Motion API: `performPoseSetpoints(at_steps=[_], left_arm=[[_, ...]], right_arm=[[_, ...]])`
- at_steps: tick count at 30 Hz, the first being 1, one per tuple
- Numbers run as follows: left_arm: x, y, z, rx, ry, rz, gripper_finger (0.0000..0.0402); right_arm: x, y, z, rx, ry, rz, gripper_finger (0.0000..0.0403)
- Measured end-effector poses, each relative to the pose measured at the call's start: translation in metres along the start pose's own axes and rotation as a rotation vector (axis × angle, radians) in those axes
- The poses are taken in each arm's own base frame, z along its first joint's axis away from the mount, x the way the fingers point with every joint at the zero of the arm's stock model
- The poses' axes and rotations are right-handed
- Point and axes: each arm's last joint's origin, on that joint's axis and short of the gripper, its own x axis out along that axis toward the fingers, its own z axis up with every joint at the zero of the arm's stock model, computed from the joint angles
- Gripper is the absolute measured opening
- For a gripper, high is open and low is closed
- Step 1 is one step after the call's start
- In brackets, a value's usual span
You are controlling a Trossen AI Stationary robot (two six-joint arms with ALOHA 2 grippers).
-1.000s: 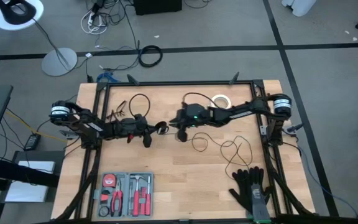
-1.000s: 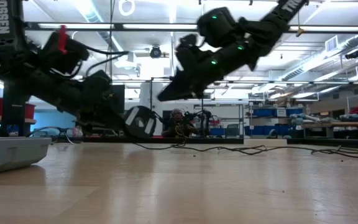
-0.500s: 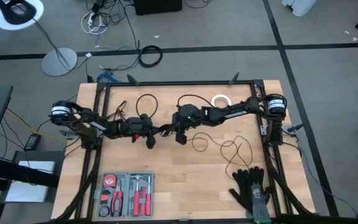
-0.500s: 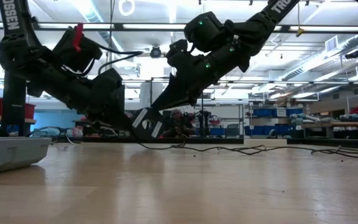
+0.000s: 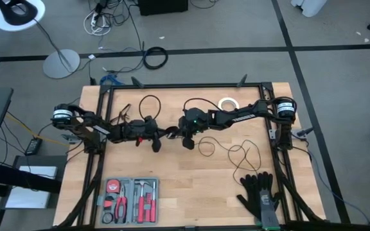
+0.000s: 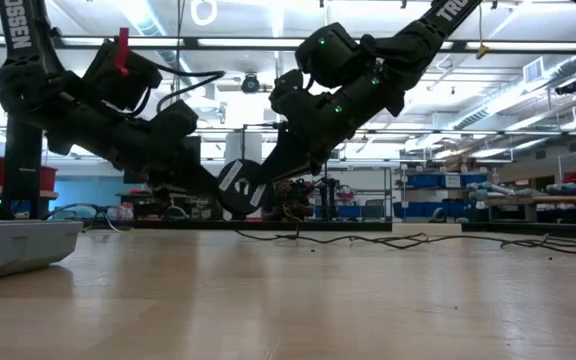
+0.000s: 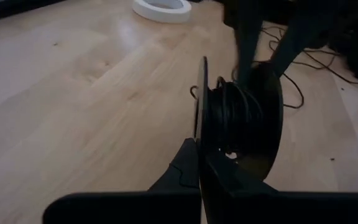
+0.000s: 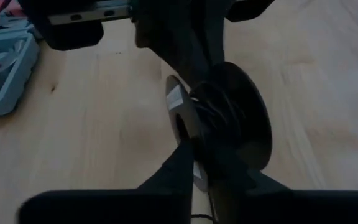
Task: Coil cords
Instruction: Coil the black wire on the black spool
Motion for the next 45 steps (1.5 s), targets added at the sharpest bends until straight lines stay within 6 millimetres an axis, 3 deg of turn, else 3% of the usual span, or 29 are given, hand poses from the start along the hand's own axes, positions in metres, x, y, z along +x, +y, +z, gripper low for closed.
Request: performPoseSetpoints(at_steps=[2, 18, 22, 29, 35, 45], left_arm=[[0.0, 0.0, 0.0, 0.0, -0.005, 0.001, 0.0], [0.0, -0.001, 0.001, 0.016, -0.008, -0.032, 0.0007], [0.0, -0.001, 0.002, 0.016, -0.008, -0.036, 0.0025], [-0.001, -0.006, 0.013, 0.007, -0.112, -0.117, 0.0068], [-0.004, -0.011, 0.027, 0.009, -0.253, -0.184, 0.0073], [-0.007, -0.013, 0.033, 0.031, -0.329, -0.217, 0.0074]], right_arm=[[0.0, 0.0, 0.0, -0.002, -0.002, 0.003, 0.001], [0.0, 0.001, 0.002, 0.012, -0.022, -0.008, 0.0002], [0.0, 0.002, 0.003, 0.012, -0.028, -0.005, 0.0001], [-0.03, 0.015, 0.021, -0.014, -0.055, 0.0, 0.0], [-0.059, 0.019, 0.038, -0.039, -0.106, -0.005, 0.0], [-0.066, 0.029, 0.04, -0.062, -0.127, -0.01, 0.0]])
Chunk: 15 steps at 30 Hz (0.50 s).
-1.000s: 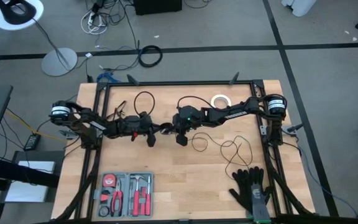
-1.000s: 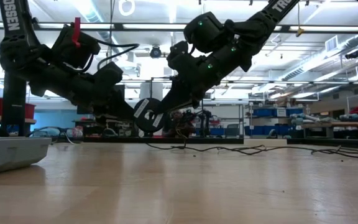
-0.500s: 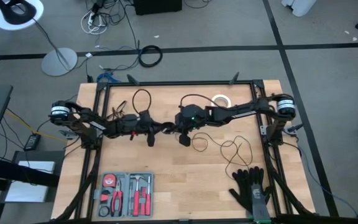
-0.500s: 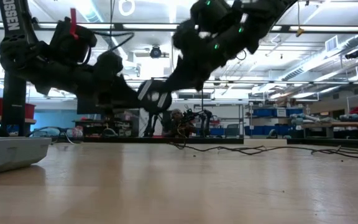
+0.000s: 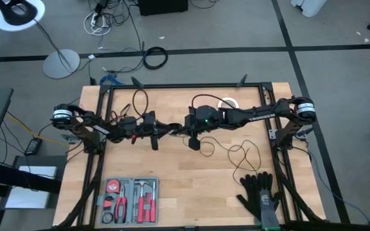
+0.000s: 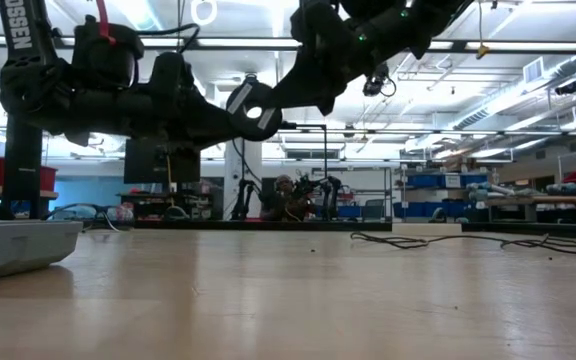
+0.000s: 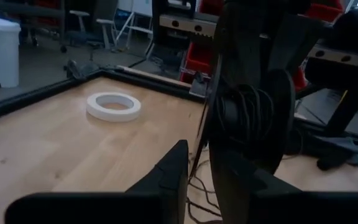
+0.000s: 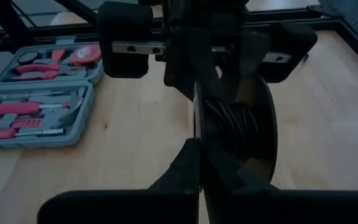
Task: Coil cords
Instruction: Coil the black wire on the black spool
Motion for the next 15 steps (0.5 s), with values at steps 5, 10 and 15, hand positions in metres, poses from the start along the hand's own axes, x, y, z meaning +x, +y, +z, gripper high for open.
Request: performPoseSetpoints(at_steps=[5, 10, 15], left_arm=[[-0.0003, -0.0013, 0.0018, 0.029, -0.015, -0.036, 0.0074], [-0.0004, -0.0026, 0.0014, 0.036, -0.003, -0.085, 0.007], [-0.0005, -0.0037, 0.0013, 0.038, 0.004, -0.123, 0.0027]], right_arm=[[-0.0003, 0.0004, 0.0003, 0.002, -0.001, 0.008, 0.0], [0.0002, 0.0025, 0.0001, 0.008, -0.001, 0.025, 0.0], [0.0007, 0.0059, -0.0001, 0.01, -0.006, 0.037, 0.0001]])
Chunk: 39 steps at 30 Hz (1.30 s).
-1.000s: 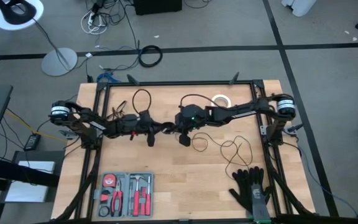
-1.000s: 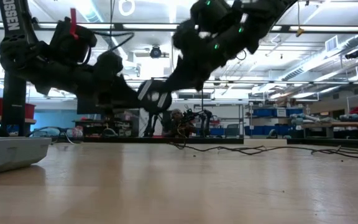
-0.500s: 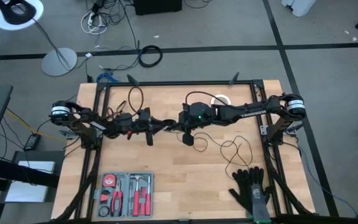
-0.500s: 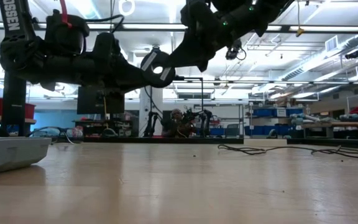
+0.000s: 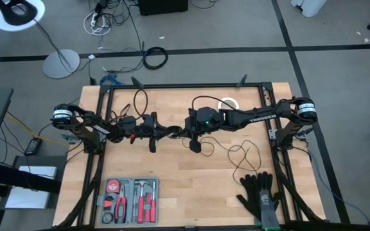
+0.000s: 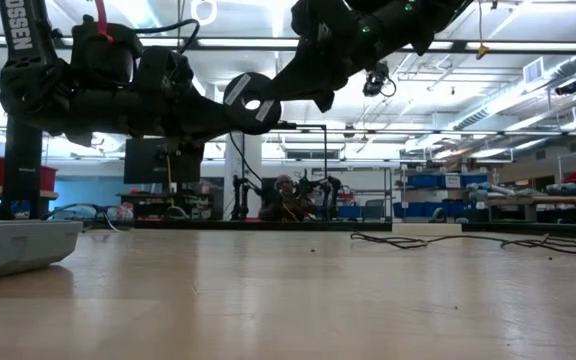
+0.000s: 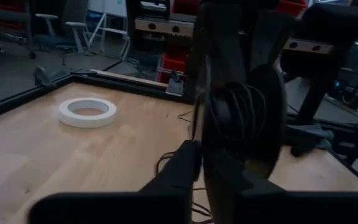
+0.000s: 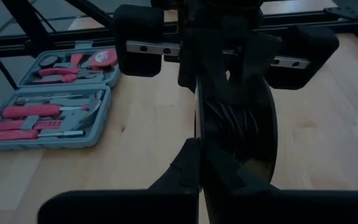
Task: Coil cords
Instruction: Coil the black wire on the black spool
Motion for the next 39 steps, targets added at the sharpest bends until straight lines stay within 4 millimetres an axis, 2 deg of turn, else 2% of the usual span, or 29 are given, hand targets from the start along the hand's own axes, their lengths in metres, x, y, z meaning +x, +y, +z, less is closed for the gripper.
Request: performPoseSetpoints(at_steps=[2, 6, 11, 15, 20, 23, 28, 33, 35, 39], left_arm=[[0.0, 0.0, 0.0, -0.001, 0.002, 0.001, 0.0009], [0.0, 0.001, -0.002, -0.002, 0.016, 0.021, 0.0003], [-0.003, 0.004, -0.008, -0.044, 0.052, 0.146, 0.0002], [-0.011, 0.008, -0.017, -0.112, 0.081, 0.258, 0.0001], [-0.017, 0.013, -0.024, -0.226, 0.078, 0.403, 0.0001], [-0.019, 0.014, -0.025, -0.274, 0.062, 0.443, 0.0], [-0.02, 0.018, -0.027, -0.277, 0.082, 0.491, 0.0], [-0.021, 0.02, -0.028, -0.275, 0.099, 0.499, 0.0], [-0.022, 0.021, -0.029, -0.273, 0.104, 0.496, 0.0], [-0.022, 0.021, -0.029, -0.251, 0.112, 0.492, 0.0]], right_arm=[[0.0, 0.0, 0.0, 0.016, 0.002, 0.0, 0.0002], [0.0, 0.0, -0.002, 0.031, 0.02, -0.007, 0.0015], [-0.001, -0.004, -0.008, 0.096, 0.083, -0.049, 0.0038], [-0.013, -0.003, -0.012, 0.117, 0.17, -0.058, 0.005], [-0.022, 0.002, -0.019, 0.131, 0.272, -0.112, 0.0049], [-0.019, 0.01, -0.024, 0.104, 0.244, -0.148, 0.0047], [-0.01, 0.02, -0.059, 0.095, 0.01, -0.21, 0.0045], [-0.008, 0.018, -0.103, 0.223, -0.201, -0.278, 0.0045], [-0.002, 0.017, -0.113, 0.267, -0.208, -0.279, 0.0046], [0.025, 0.014, -0.126, 0.325, -0.152, -0.292, 0.0054]])
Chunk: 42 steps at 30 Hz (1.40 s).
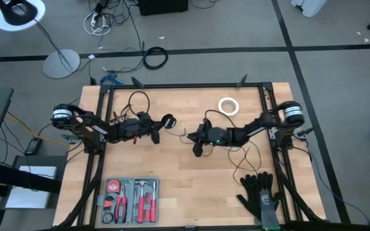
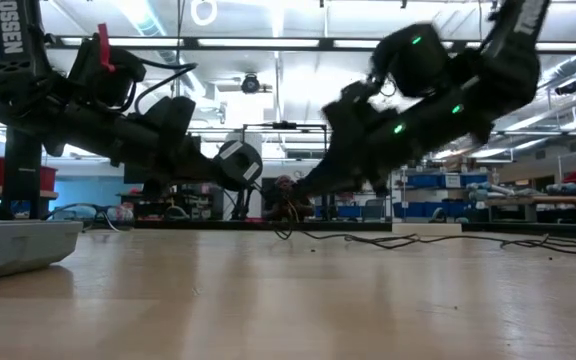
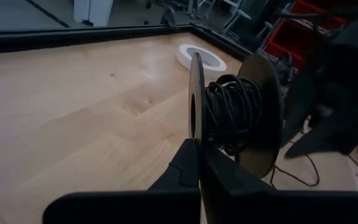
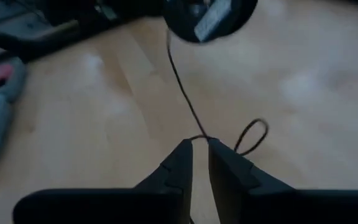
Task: Coil cords
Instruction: Coil the black wire on the black spool
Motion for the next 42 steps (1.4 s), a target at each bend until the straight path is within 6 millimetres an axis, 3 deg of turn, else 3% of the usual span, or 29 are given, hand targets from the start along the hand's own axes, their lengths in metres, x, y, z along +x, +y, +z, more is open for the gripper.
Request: performPoseSetpoints(at_steps=[6, 13, 18, 29, 34, 38, 40, 42], left_arm=[[0.0, 0.001, -0.002, 0.01, 0.027, 0.003, 0.0], [0.0, 0.002, -0.005, 0.018, 0.051, 0.015, 0.0], [0.0, 0.002, -0.002, 0.01, 0.023, 0.008, 0.0], [0.0, 0.0, 0.001, -0.002, -0.004, -0.006, 0.0], [0.0, -0.001, 0.004, -0.013, -0.031, -0.022, 0.0], [0.0, -0.002, 0.004, -0.015, -0.033, -0.042, 0.0], [0.0, -0.003, 0.004, -0.017, -0.024, -0.06, 0.0], [0.0, -0.003, 0.004, -0.016, -0.013, -0.071, 0.0]], right_arm=[[0.025, 0.006, -0.009, -0.002, 0.039, 0.015, 0.007], [0.028, 0.011, -0.006, -0.01, 0.071, 0.039, 0.0084], [0.03, 0.009, -0.013, -0.043, 0.223, -0.031, 0.009], [0.031, 0.015, -0.008, -0.058, 0.176, 0.029, 0.0089], [0.048, 0.016, -0.022, -0.089, 0.212, 0.031, 0.0086], [0.057, 0.021, -0.024, -0.101, 0.236, -0.033, 0.0055], [0.055, 0.024, -0.018, -0.125, 0.215, -0.048, 0.0018], [0.05, 0.026, -0.012, -0.156, 0.216, -0.043, 0.0009]])
